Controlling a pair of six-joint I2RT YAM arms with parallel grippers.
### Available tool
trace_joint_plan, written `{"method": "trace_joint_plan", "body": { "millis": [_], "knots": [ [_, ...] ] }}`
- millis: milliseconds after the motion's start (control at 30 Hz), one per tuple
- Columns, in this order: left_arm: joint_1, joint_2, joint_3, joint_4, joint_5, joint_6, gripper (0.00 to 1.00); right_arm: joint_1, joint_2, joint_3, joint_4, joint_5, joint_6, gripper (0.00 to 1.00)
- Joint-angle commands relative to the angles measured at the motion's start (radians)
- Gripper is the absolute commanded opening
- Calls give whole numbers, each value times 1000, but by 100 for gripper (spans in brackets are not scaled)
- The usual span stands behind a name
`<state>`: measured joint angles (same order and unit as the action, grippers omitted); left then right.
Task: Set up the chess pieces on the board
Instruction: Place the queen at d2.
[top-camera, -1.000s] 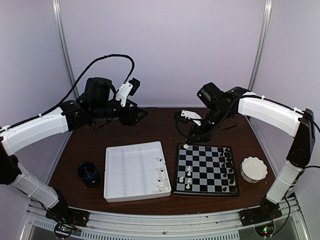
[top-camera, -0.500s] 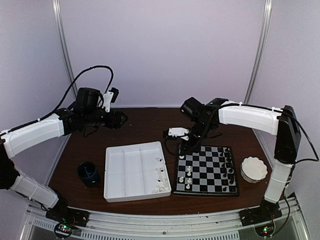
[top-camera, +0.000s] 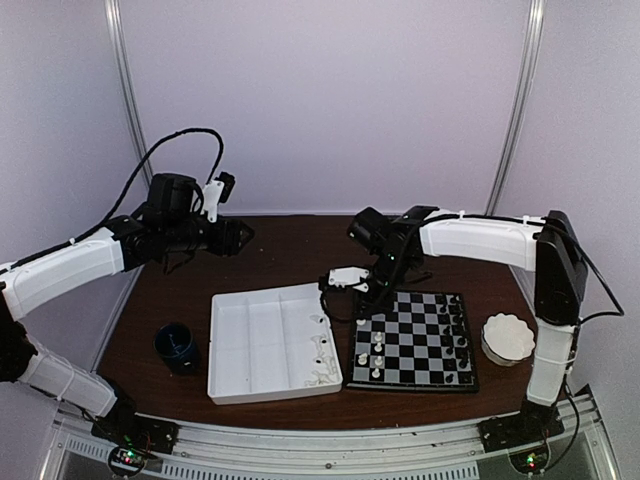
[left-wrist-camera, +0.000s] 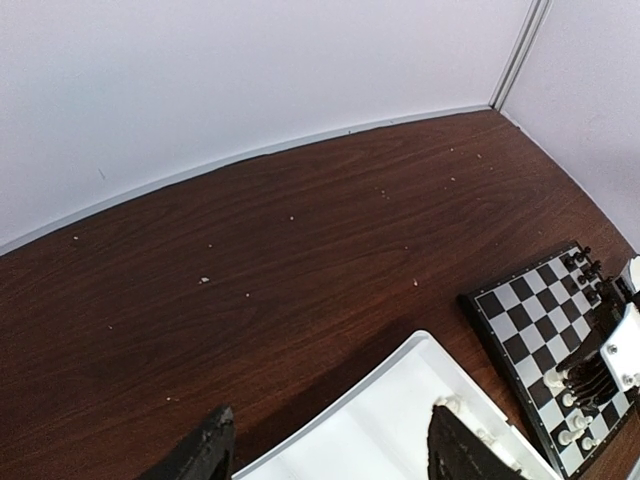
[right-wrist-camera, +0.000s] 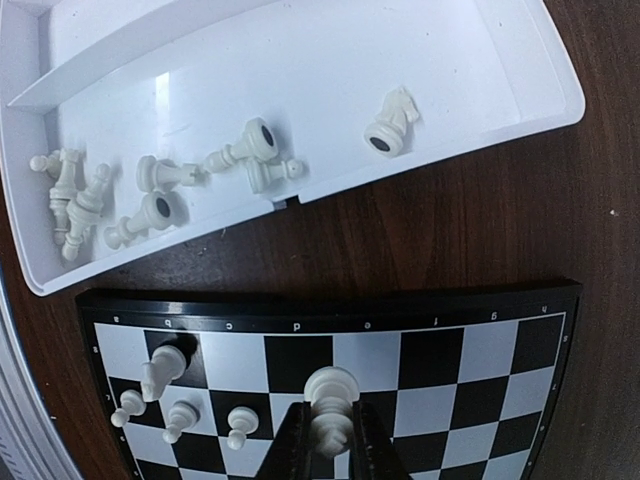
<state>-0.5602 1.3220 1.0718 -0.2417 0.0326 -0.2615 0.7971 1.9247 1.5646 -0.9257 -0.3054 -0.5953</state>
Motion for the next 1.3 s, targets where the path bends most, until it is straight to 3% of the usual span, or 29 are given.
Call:
{"method": "trace_joint_plan", "body": {
  "millis": [0,1267],
  "knots": [
    [-3,-10,24,14,-8,16,66,-6,33,22,10,59,18,0],
    [-3,22,30,7,-2,30,66,-64,74,-14,54,-11,56,1]
  ]
}}
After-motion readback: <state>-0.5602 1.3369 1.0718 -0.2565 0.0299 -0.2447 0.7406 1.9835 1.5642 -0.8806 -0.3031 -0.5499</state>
